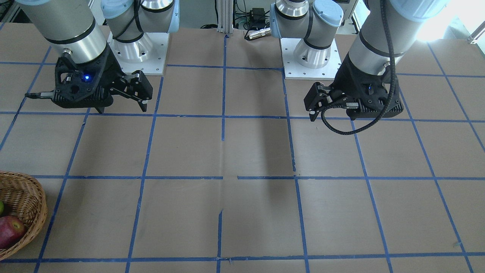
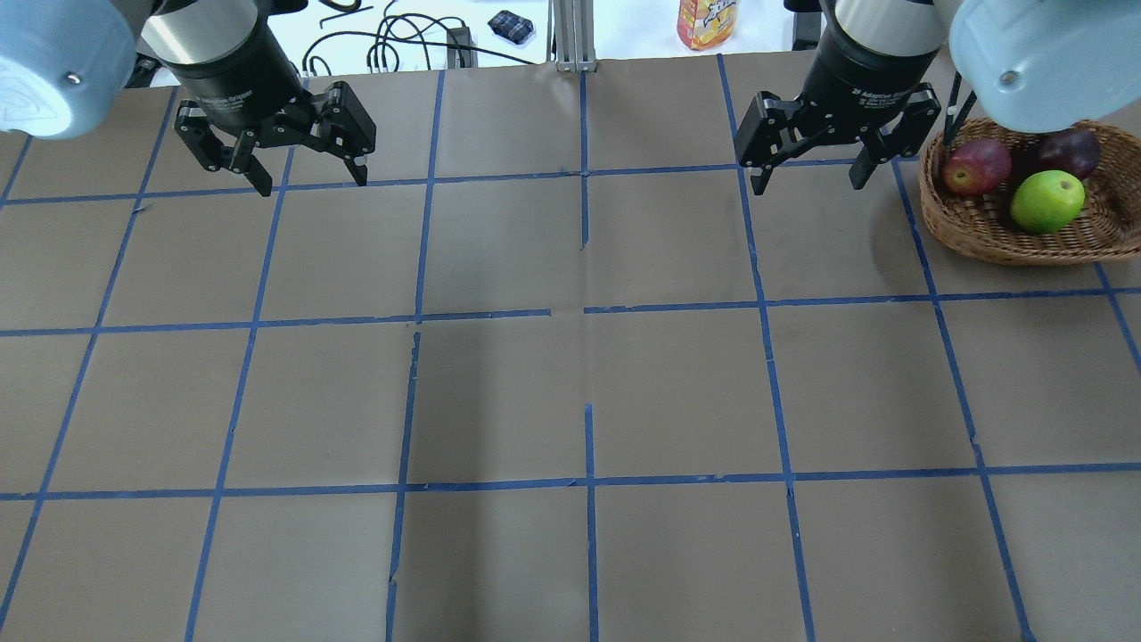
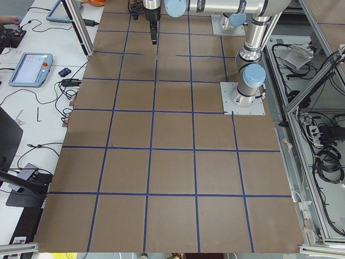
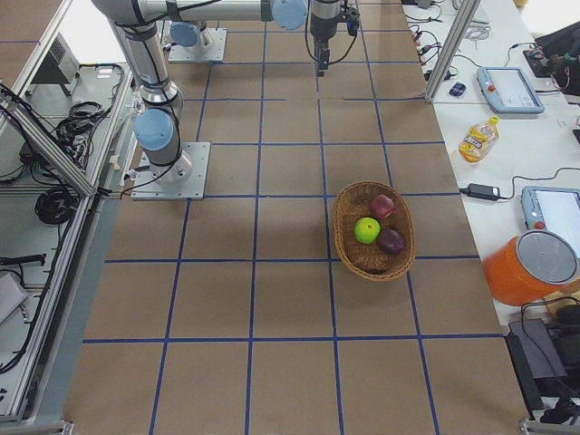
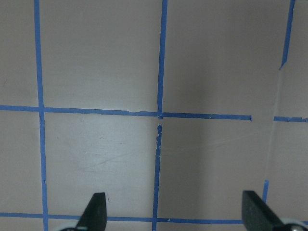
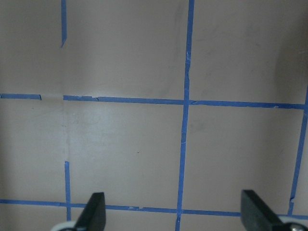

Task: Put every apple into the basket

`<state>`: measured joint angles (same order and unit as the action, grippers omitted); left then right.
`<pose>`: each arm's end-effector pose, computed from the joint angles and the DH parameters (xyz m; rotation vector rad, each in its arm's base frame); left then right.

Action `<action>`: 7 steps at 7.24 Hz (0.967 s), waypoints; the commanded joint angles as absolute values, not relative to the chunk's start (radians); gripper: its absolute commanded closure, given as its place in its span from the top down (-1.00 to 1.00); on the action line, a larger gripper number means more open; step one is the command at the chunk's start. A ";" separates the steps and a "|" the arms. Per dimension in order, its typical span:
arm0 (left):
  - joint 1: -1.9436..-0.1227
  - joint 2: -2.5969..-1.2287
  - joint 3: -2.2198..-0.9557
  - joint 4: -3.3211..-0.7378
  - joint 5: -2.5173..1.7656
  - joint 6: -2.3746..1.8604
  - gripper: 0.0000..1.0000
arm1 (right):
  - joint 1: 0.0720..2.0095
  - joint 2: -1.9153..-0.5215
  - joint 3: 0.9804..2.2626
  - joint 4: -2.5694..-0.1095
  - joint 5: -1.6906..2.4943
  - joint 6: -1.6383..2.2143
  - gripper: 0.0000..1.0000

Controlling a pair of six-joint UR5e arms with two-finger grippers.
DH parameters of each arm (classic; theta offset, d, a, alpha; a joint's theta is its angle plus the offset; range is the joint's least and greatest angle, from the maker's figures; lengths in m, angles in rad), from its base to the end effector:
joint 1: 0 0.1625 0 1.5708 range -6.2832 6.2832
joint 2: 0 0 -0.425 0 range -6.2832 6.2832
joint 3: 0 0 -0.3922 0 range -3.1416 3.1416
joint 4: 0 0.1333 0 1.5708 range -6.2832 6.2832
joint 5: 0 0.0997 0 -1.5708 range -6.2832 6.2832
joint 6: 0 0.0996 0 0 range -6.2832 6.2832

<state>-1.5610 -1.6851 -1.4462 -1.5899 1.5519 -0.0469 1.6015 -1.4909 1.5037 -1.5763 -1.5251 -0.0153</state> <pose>-0.1299 -0.5408 0.4883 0.0887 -3.1216 -0.0143 0.1539 -0.5206 0.4809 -0.0709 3.0951 0.0118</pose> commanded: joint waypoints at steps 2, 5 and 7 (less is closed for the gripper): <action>-1.566 -1.681 -1.441 -1.606 1.554 -0.048 1.00 | 1.601 -1.491 1.503 -1.575 -1.525 -0.015 1.00; -1.568 -1.697 -1.430 -1.621 1.555 -0.048 1.00 | 1.601 -1.491 1.503 -1.575 -1.525 -0.015 1.00; -1.568 -1.692 -1.424 -1.628 1.563 -0.048 1.00 | 1.601 -1.491 1.505 -1.575 -1.526 -0.015 1.00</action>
